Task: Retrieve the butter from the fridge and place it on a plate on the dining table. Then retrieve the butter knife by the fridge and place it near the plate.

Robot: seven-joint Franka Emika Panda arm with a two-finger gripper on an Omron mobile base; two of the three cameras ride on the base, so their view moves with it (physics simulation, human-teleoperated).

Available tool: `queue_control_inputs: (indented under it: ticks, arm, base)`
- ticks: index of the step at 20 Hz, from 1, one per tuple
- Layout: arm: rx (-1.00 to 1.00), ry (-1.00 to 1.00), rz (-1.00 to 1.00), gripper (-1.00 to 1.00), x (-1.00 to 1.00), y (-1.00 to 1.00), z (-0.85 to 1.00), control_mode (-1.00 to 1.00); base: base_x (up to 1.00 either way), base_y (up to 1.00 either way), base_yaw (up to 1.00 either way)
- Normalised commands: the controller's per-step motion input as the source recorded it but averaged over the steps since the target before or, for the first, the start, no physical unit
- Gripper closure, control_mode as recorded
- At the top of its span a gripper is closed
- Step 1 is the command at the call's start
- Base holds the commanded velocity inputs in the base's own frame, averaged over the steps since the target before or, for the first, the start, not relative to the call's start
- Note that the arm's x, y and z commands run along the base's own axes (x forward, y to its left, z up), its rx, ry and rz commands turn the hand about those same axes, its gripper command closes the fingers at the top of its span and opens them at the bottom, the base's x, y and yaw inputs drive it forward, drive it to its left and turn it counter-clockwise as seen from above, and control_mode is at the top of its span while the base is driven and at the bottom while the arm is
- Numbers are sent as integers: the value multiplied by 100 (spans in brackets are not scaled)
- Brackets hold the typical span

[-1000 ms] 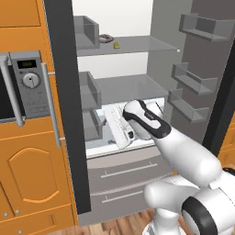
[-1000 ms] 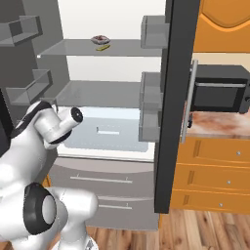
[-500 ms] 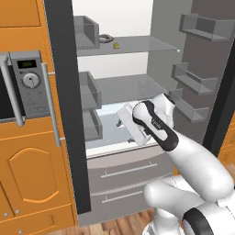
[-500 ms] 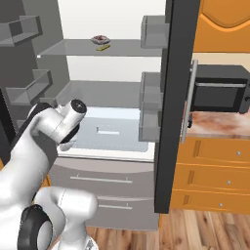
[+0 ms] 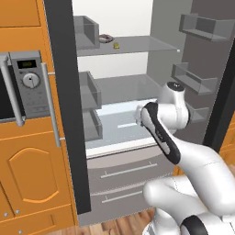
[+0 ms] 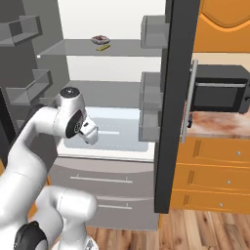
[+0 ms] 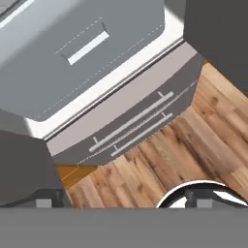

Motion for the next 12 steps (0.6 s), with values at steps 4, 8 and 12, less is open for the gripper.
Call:
queue_control_inputs:
  ticks: [4,8,12]
  arm:
    - [-50,-27,61,-100,-46,-41,14,-100]
    - [-28,2,48,-100,-53,3,49,-100]
    - [1,29,22,-100,-10,6,73,-100]
  base:
    - [0,0,0]
    - [0,0,0]
    - [0,0,0]
